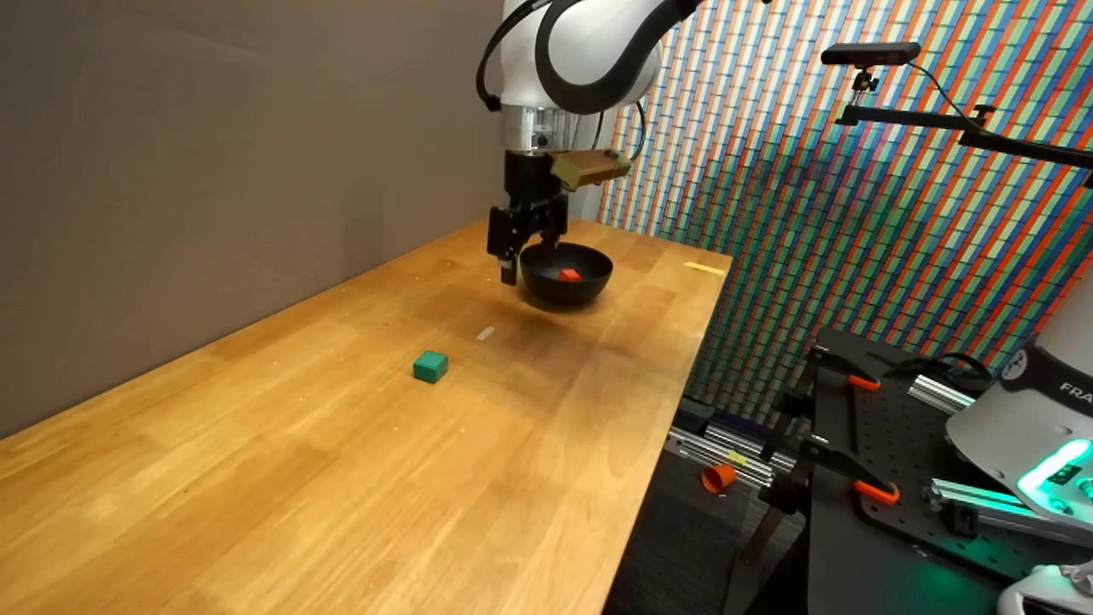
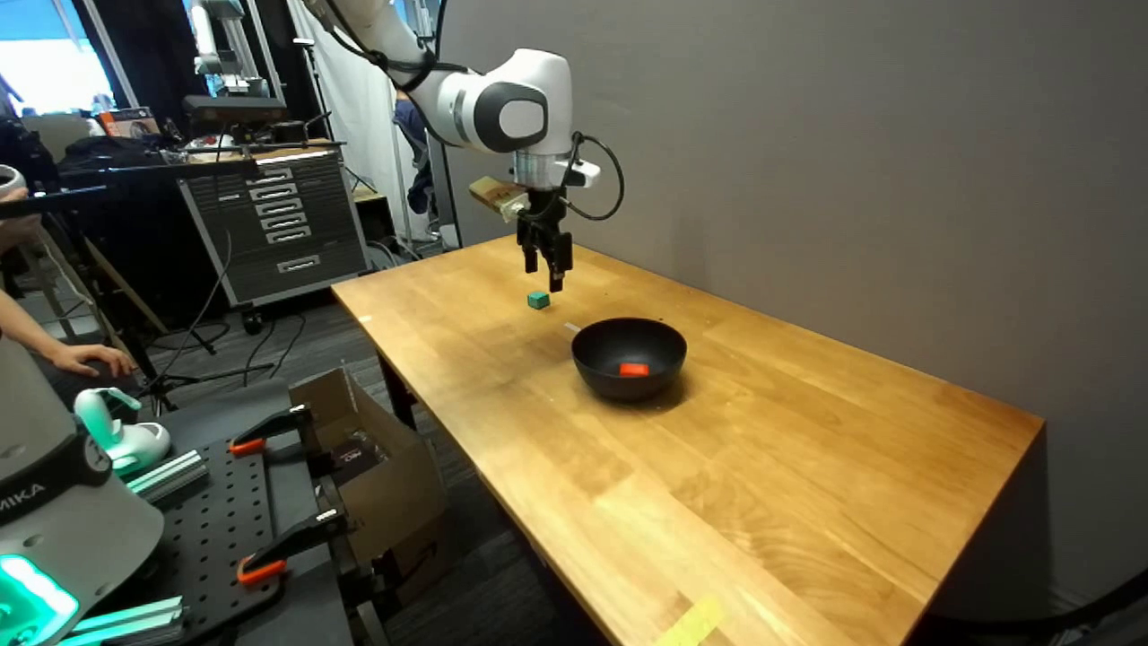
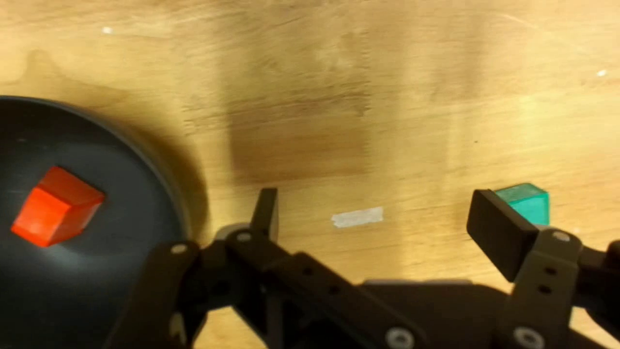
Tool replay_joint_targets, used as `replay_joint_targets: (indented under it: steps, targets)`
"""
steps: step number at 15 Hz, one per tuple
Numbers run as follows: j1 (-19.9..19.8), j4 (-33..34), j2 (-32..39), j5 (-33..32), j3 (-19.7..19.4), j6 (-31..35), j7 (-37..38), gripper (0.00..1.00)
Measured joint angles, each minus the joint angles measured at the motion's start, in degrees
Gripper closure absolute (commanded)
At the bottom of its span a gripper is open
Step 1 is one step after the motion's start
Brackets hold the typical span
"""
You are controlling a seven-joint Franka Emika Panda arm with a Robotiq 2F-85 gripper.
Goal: Put the orange and green blocks in the bowl one at time
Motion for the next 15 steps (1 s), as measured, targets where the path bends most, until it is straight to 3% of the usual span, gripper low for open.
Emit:
replay_joint_targets:
  steps: [5, 15]
  targets:
    - [0.8, 5.5, 7.0, 0.5, 2.9, -0.1, -3.5, 0.0]
    - [4.7, 19.8, 21.0, 0.5, 3.5, -2.4, -7.1, 0.0]
